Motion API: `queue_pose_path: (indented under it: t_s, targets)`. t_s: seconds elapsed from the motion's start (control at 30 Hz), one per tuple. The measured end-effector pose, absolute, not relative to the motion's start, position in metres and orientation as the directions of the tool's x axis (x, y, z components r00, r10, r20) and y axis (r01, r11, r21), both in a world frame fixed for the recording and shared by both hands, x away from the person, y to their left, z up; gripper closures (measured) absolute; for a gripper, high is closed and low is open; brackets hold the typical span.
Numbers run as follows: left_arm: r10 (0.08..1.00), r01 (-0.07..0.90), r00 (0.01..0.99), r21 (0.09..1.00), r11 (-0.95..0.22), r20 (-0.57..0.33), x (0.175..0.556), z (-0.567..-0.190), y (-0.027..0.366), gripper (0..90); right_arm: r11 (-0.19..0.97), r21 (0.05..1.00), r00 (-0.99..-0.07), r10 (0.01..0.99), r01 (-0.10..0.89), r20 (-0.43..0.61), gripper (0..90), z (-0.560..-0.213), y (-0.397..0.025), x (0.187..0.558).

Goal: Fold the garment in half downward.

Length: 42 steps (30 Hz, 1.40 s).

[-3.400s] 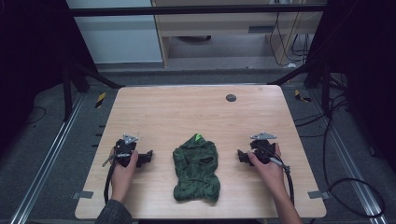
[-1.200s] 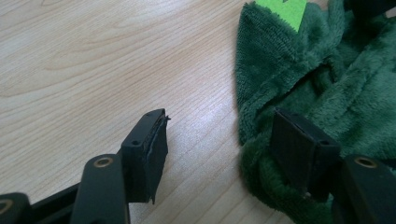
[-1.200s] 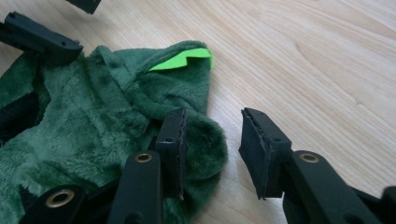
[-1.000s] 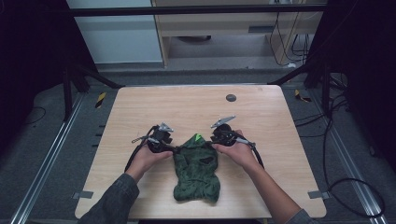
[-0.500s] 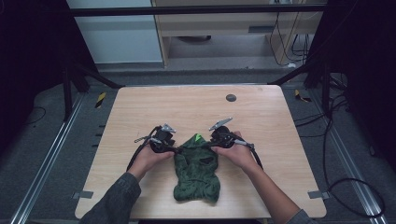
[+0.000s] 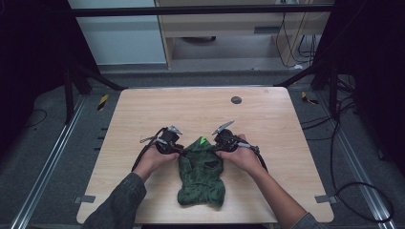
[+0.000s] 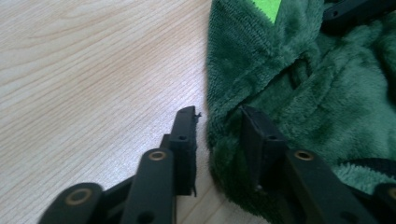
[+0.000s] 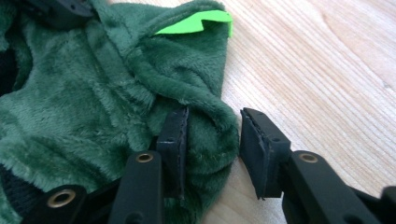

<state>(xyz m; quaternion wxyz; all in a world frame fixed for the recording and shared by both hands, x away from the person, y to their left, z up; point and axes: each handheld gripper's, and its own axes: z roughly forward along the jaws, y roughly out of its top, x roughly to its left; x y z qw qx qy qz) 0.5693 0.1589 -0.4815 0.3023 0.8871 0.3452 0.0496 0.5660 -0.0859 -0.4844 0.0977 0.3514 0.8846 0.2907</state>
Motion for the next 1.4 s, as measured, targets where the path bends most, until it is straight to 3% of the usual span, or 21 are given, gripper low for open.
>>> queue_pose_path:
  t_s: [0.2, 0.37, 0.53, 1.4]
  targets:
    - [0.624, 0.57, 0.774, 0.548, -0.612, -0.108, 0.57, -0.48, 0.152, 78.5, 0.622, 0.55, -0.748, 0.663, 0.557, 0.008, 67.0, -0.482, -0.081, 0.567]
    - [0.616, 0.562, 0.781, 0.539, -0.627, -0.097, 0.571, -0.478, 0.15, 84.5, 0.638, 0.538, -0.76, 0.65, 0.552, 0.009, 80.5, -0.481, -0.078, 0.568]
    - [0.614, 0.553, 0.784, 0.544, -0.631, -0.085, 0.573, -0.472, 0.151, 88.9, 0.638, 0.542, -0.765, 0.644, 0.546, 0.013, 84.7, -0.478, -0.078, 0.568]
    - [0.636, 0.497, 0.772, 0.629, -0.598, -0.005, 0.588, -0.431, 0.152, 90.0, 0.598, 0.637, -0.755, 0.654, 0.487, -0.036, 85.0, -0.432, -0.083, 0.587]
